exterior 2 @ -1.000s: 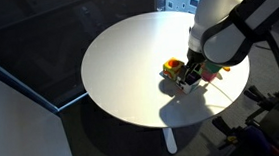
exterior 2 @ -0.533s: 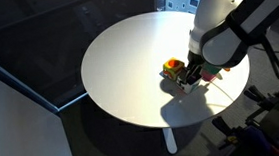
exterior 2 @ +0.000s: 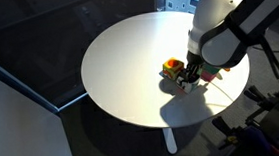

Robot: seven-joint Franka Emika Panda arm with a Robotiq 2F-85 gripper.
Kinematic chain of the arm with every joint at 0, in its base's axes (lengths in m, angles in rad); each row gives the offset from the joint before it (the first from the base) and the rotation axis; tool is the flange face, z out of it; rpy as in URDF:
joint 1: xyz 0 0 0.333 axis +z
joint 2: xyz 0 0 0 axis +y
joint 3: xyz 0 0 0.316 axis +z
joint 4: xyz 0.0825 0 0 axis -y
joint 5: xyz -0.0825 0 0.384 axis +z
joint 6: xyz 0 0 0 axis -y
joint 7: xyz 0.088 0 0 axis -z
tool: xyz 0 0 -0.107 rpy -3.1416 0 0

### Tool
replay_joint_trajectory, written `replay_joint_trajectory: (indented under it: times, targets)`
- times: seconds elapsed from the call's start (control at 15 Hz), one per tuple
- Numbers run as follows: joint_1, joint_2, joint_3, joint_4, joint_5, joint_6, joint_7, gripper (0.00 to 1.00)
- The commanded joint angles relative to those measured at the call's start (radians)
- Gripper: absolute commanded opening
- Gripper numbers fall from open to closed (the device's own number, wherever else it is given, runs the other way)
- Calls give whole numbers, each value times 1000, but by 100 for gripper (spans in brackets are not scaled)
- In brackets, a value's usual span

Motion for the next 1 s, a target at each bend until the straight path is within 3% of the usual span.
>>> replay_joint_trajectory:
  times: [0.0, 0.13, 0.53, 0.93]
  targets:
    - [6, -32, 5, 4, -18, -37, 20, 18]
    - [7, -54, 12, -2, -15, -52, 20, 8]
    - [6, -112, 36, 3, -5, -118, 15, 7]
    - [18, -92, 42, 29, -14, -115, 33, 7]
